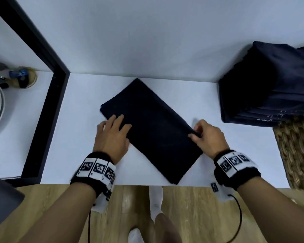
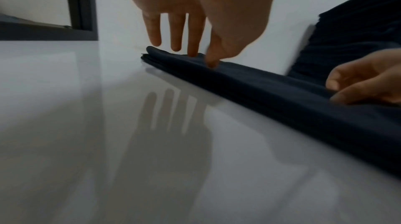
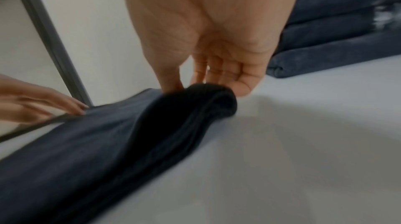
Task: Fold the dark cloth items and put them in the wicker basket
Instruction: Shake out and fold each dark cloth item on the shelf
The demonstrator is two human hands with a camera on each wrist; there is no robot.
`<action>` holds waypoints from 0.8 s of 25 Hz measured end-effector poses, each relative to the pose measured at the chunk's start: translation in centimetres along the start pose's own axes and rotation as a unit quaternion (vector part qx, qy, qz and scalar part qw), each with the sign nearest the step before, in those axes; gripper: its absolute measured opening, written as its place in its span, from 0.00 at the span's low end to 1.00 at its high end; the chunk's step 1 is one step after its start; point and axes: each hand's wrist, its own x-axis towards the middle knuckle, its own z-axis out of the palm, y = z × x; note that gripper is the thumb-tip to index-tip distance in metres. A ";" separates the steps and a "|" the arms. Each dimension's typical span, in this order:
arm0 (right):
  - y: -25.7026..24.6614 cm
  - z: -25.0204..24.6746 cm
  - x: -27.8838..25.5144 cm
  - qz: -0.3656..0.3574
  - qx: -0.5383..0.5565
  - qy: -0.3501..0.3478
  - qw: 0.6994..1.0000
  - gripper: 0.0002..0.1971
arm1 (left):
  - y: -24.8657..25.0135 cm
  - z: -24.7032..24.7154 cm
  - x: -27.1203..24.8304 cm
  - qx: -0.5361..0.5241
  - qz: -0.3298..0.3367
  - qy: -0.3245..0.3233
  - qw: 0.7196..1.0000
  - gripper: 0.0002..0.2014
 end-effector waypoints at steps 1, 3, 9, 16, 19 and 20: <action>0.2 0.2 -1.5 0.029 0.026 -0.018 0.999 0.12 | 1.2 0.0 -0.2 -0.028 0.024 0.015 0.999 0.17; 0.1 0.9 -4.1 0.070 0.057 -0.083 0.992 0.14 | 3.8 1.0 -2.4 -0.069 0.105 0.023 0.992 0.19; -0.4 3.6 -9.4 -0.094 -0.030 0.027 0.995 0.12 | 4.5 3.9 -10.6 -0.053 0.183 0.026 0.981 0.20; 1.9 7.0 -13.6 -0.281 -0.266 -0.026 0.922 0.38 | 6.0 3.5 -13.0 0.039 0.130 -0.096 0.986 0.39; 1.4 6.3 -12.9 -0.305 -0.217 0.016 0.927 0.27 | 5.9 1.7 -11.9 -0.028 0.156 -0.018 0.987 0.15; 1.1 5.4 -12.7 -0.318 -0.174 0.023 0.932 0.20 | 5.6 1.0 -12.0 -0.089 0.132 -0.016 0.987 0.16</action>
